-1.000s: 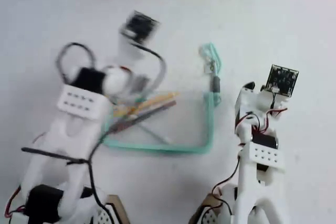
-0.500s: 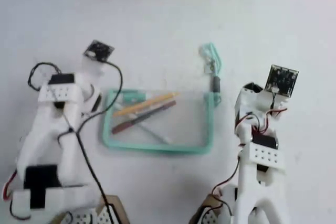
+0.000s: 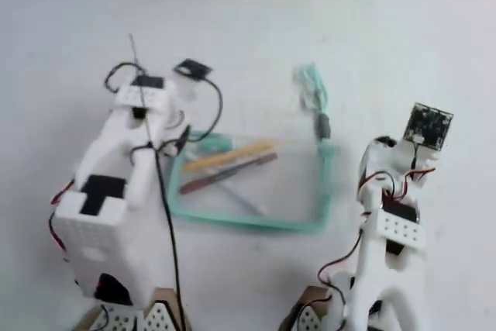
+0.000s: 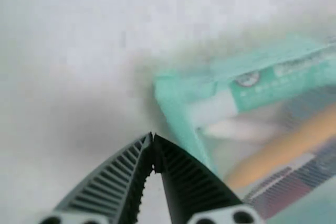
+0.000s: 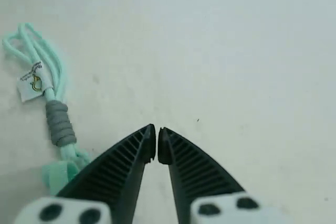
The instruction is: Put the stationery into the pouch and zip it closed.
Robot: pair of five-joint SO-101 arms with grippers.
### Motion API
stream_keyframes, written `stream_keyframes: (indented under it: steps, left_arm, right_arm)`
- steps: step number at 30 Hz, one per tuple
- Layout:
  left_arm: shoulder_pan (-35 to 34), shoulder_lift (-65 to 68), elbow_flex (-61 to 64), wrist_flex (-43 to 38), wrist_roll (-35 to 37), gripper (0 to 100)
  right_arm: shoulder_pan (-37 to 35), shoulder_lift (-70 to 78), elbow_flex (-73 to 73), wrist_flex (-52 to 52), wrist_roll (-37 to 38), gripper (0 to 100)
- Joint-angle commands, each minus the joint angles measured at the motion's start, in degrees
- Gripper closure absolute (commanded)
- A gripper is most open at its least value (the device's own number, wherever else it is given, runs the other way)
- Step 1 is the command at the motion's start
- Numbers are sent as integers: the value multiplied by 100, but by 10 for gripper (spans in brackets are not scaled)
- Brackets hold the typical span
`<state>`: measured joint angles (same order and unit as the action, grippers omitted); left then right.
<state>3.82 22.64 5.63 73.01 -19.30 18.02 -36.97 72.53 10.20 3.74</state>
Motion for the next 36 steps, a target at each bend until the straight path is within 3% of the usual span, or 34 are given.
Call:
stream_keyframes:
  steps: [1, 4, 9, 12, 15, 22, 26, 36]
  left_arm:
    - [673, 136, -510, 79, 202, 977]
    - [787, 356, -800, 132, 598, 977]
    - [611, 470, -862, 185, 712, 977]
    - [532, 470, -905, 202, 712, 977]
    - [576, 488, -897, 176, 712, 977]
    - [734, 470, -976, 167, 738, 977]
    - [796, 470, -985, -97, 738, 977]
    - [760, 462, -1468, -70, 747, 977]
  right_arm:
    - [57, 673, -607, -13, 202, 981]
    - [31, 1534, -1433, 716, 229, 981]
    - [-163, 2809, -3437, 3310, 237, 981]
    - [-347, 3442, -4158, 4224, 519, 981]
    - [-593, 3943, -4440, 4514, 905, 981]
    - [-1226, 4338, -4800, 4954, 914, 981]
    - [-1842, 4391, -5011, 4980, 633, 981]
    - [-2598, 4400, -6127, 4725, 510, 981]
